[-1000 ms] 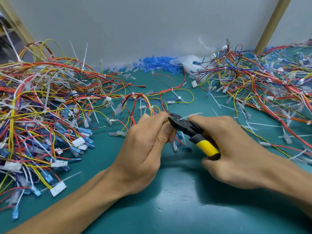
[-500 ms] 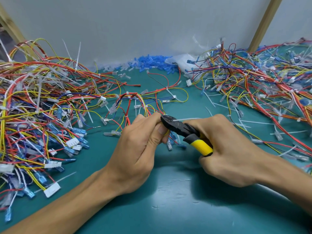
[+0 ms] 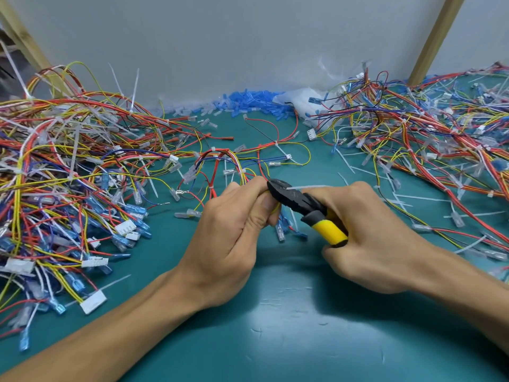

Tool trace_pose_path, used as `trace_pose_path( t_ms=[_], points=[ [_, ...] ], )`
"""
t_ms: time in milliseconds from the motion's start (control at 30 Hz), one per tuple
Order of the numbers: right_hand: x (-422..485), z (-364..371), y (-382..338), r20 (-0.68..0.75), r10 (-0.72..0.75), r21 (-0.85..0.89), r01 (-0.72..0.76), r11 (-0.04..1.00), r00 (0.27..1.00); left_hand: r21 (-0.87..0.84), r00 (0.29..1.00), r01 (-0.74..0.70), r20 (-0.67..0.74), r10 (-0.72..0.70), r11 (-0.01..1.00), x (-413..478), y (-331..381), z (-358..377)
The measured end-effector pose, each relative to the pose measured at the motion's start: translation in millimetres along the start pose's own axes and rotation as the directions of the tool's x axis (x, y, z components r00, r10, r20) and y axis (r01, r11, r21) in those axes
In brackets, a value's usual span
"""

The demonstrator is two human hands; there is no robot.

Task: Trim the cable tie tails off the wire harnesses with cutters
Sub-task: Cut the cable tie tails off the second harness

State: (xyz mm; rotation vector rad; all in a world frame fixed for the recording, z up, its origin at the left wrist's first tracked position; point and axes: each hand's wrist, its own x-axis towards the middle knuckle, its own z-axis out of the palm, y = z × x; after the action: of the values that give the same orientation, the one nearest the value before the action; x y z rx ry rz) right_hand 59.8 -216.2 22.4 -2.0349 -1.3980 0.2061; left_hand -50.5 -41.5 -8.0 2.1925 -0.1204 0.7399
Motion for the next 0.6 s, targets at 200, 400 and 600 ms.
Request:
trace_pose_path(
  t_ms=[200,400,600],
  points=[
    [1.3,-1.3,4.8,-0.016,-0.069,-0.106,0.067,0.992,0.997,0.007,1.000,-0.002,-0.017,0.002,1.000,-0.9,-0.9,-2.0],
    [2.1,1.8,3.3,0.006,-0.065,-0.099,0.065,0.993,0.998,-0.002,1.000,-0.013,-0.006,0.013,1.000,-0.4,-2.3,-1.4],
    [-0.9,3.3,-1.8,0.046,-0.048,-0.035,0.050,0.998,0.998,-0.012,0.999,-0.014,-0.031,0.013,1.000,-2.1,-2.2,-0.4]
  ],
)
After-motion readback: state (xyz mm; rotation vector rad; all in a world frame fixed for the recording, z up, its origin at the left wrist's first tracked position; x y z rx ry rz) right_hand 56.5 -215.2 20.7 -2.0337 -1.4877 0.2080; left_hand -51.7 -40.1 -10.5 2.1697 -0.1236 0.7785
